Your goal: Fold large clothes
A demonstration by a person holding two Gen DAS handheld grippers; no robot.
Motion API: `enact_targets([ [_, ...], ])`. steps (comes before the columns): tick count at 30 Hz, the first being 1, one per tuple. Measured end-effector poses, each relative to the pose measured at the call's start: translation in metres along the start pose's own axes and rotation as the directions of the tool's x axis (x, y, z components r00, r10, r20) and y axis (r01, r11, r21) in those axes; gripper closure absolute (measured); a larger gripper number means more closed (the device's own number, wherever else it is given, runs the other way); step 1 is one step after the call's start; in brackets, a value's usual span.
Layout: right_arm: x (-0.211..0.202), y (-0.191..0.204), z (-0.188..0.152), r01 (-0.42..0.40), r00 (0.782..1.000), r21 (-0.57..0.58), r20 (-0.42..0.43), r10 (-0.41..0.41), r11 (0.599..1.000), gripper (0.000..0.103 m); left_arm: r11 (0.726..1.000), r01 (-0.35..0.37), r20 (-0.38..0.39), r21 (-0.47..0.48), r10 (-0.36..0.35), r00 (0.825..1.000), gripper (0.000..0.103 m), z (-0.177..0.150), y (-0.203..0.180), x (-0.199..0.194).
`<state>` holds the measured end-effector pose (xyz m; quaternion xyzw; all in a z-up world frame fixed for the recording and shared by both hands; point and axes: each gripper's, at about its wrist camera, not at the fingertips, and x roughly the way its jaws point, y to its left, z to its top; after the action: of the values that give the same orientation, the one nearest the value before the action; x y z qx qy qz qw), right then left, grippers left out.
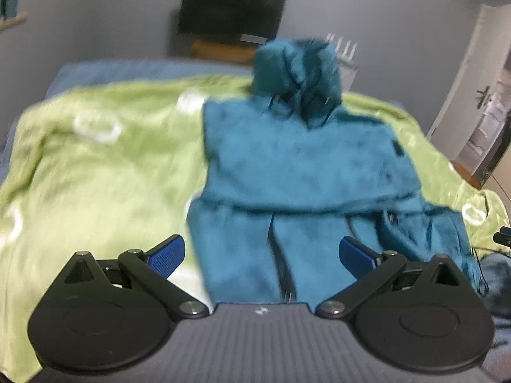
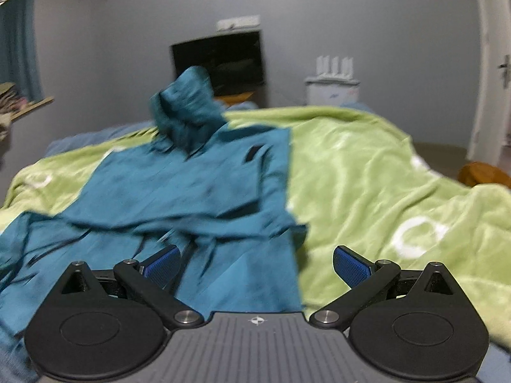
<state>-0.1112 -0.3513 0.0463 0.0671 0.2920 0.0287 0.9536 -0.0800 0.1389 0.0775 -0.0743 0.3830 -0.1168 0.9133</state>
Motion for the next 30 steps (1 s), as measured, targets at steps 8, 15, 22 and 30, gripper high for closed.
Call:
enact_targets([
  [8,-0.005,0.002,-0.024,-0.044,0.988,0.045,-0.148,0.051,0.998,0.001,0.992,0.114,-0.166,-0.061,-0.122,0.978,0.001,-0.064,-0.003,-0.014],
  [15,-0.008,-0.002,-0.044,-0.076,0.962,0.075,-0.258,0.093,0.994,0.011,0.971,0.197,-0.219,-0.132,-0.223,0.95,0.003,-0.085,-0.005,-0.024],
  [22,0.002,0.002,-0.052,-0.078,0.95,0.082,-0.296,0.099,0.994,0.016,0.971,0.207,-0.235,-0.119,-0.23,0.945,0.013,-0.082,-0.02,0.006],
  [30,0.024,0.013,-0.063,-0.12,0.935,0.105,-0.323,0.148,0.987,0.02,0.984,0.157,-0.194,-0.084,-0.171,0.966,0.058,-0.078,-0.02,0.014],
])
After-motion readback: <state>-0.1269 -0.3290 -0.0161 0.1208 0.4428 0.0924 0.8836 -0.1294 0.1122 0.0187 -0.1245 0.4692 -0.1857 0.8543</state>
